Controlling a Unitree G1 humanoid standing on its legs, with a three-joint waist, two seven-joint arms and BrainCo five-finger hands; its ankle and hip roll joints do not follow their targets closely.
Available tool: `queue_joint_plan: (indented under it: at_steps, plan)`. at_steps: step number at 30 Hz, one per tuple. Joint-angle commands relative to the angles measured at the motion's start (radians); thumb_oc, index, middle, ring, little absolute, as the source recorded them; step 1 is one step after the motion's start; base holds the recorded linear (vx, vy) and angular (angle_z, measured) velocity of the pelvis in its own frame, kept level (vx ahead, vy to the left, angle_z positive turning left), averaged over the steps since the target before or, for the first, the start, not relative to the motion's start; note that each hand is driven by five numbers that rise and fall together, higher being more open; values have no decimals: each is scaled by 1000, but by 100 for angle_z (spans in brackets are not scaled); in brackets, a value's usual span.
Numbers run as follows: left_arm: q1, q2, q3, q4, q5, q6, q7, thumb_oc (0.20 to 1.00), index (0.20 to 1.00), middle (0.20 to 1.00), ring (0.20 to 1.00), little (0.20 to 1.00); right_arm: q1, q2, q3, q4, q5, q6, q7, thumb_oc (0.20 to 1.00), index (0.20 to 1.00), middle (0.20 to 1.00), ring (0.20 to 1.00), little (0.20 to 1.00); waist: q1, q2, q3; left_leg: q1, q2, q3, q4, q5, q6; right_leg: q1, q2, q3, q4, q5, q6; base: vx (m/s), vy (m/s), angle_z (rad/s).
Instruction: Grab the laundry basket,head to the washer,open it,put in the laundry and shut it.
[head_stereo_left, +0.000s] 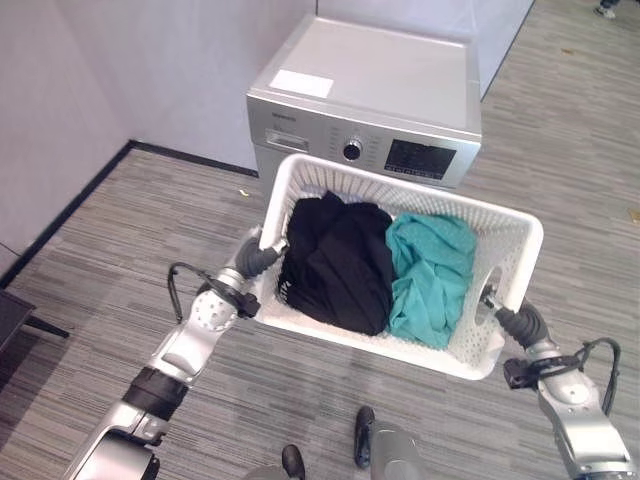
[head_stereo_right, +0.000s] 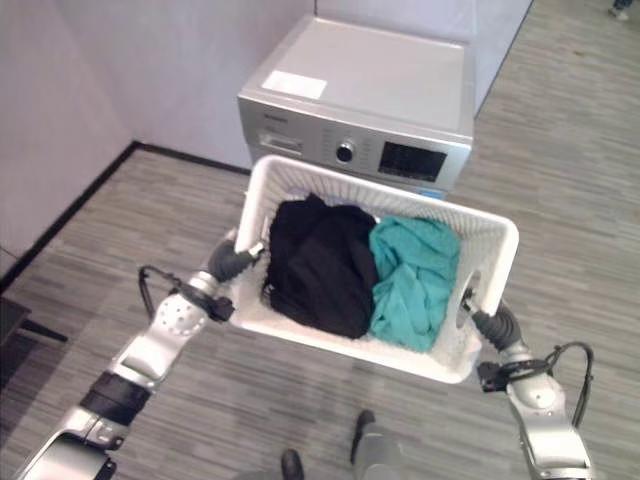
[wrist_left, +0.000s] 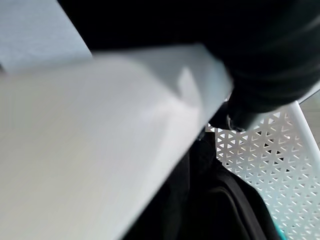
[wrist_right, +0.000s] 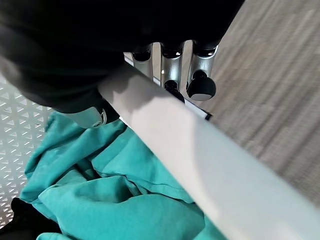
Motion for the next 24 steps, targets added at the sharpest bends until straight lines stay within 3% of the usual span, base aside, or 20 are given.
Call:
queue_joint_plan:
  at_steps: [1, 6, 9, 12, 13, 14, 15, 16, 17, 18, 19, 21, 22, 23, 24]
  plan:
    - [-207, 43, 113, 121, 4, -60, 88, 200, 200, 200, 200, 200, -114, -174, -49, 66, 83, -97, 31, 200, 200, 200, 200, 200, -12, 9, -139, 8, 22, -131, 6, -68, -20, -40, 20, 79, -30, 5, 79, 135, -48, 5]
    - [-335, 19, 38, 192, -29, -61, 115, 200, 200, 200, 200, 200, -249, -263, 8, 123, 95, -89, 1, 200, 200, 200, 200, 200, -26, 15, -130, 51, 16, -146, 19, -105, -26, -62, -16, 76, -104, 55, 98, 182, -56, 10]
    - [-405, 14, 8, 239, -70, -63, 133, 200, 200, 200, 200, 200, -363, -331, 69, 163, 104, -80, -14, 200, 200, 200, 200, 200, -28, 22, -132, 91, -1, -147, 30, -136, -25, -55, -32, 23, -118, 65, 99, 223, -28, 16]
    - [-471, 5, -13, 279, -111, -67, 139, 200, 200, 200, 200, 200, -441, -379, 109, 198, 123, -73, -16, 200, 200, 200, 200, 200, -32, 25, -145, 113, -2, -141, 36, -161, -30, -42, -35, -21, -97, 52, 93, 254, -93, 1]
    - [-596, -21, -57, 333, -136, -74, 167, 200, 200, 200, 200, 200, -506, -498, 119, 228, 149, -69, -23, 200, 200, 200, 200, 200, -53, 35, -168, 115, 35, -164, 134, -207, -61, -3, -6, -33, -76, 13, 67, 291, -167, 13]
    - [-599, -21, -57, 336, -137, -75, 167, 200, 200, 200, 200, 200, -510, -500, 121, 231, 150, -70, -23, 200, 200, 200, 200, 200, -55, 33, -167, 111, 32, -166, 137, -203, -62, -4, -10, -35, -78, 17, 65, 462, -304, 46]
    - [-674, -34, -93, 401, -163, -77, 182, 200, 200, 200, 200, 200, -579, -546, 163, 261, 161, -69, -23, 200, 200, 200, 200, 200, -59, 38, -174, 58, 72, -155, 311, -119, -118, 52, 24, -52, -77, -16, 28, 156, -147, 56]
    - [-675, -33, -93, 403, -163, -78, 182, 200, 200, 200, 200, 200, -584, -546, 167, 264, 162, -69, -24, 200, 200, 200, 200, 200, -62, 38, -174, 55, 71, -156, 313, -118, -118, 51, 23, -53, -78, -15, 28, 217, -207, 48]
    - [-707, -32, -114, 420, -176, -71, 180, 200, 200, 200, 200, 200, -623, -563, 191, 275, 162, -66, -27, 200, 200, 200, 200, 200, -56, 34, -167, 1, 85, -164, 445, -50, -143, 82, 34, -53, -85, -26, 8, 141, -201, 4]
    - [-755, -49, -137, 467, -180, -59, 182, 200, 200, 200, 200, 200, -670, -562, 230, 296, 170, -60, -32, 200, 200, 200, 200, 200, -39, 19, -147, -97, 89, -208, 658, 55, -165, 143, 69, -15, -105, -53, -37, 190, -250, -12]
    - [-768, -62, -151, 491, -183, -52, 179, 200, 200, 200, 200, 200, -690, -559, 248, 312, 168, -56, -32, 200, 200, 200, 200, 200, -32, 7, -144, -131, 84, -223, 708, 103, -165, 166, 78, 3, -117, -64, -55, 131, -188, -29]
    - [-782, -83, -170, 526, -190, -48, 173, 200, 200, 200, 200, 200, -725, -554, 283, 351, 171, -51, -38, 200, 200, 200, 200, 200, -24, -8, -135, -190, 90, -239, 745, 134, -166, 191, 75, 13, -126, -77, -71, 87, -91, -42]
    - [-799, -104, -186, 547, -208, -47, 167, 200, 200, 200, 200, 200, -756, -551, 314, 374, 177, -47, -42, 200, 200, 200, 200, 200, -21, -19, -126, -238, 115, -233, 736, 135, -160, 205, 68, 8, -127, -84, -75, 225, -76, -7]
    - [-827, -130, -202, 600, -212, -38, 168, 200, 200, 200, 200, 200, -790, -518, 360, 425, 182, -39, -56, 200, 200, 200, 200, 200, -12, -30, -118, -295, 146, -232, 636, 88, -139, 227, 61, 14, -138, -100, -65, 223, -2, 13]
    - [-834, -131, -214, 611, -203, -36, 170, 200, 200, 200, 200, 200, -799, -496, 377, 437, 179, -37, -58, 200, 200, 200, 200, 200, -8, -26, -120, -290, 158, -235, 580, 73, -139, 227, 63, 18, -139, -106, -57, 252, 85, 15]
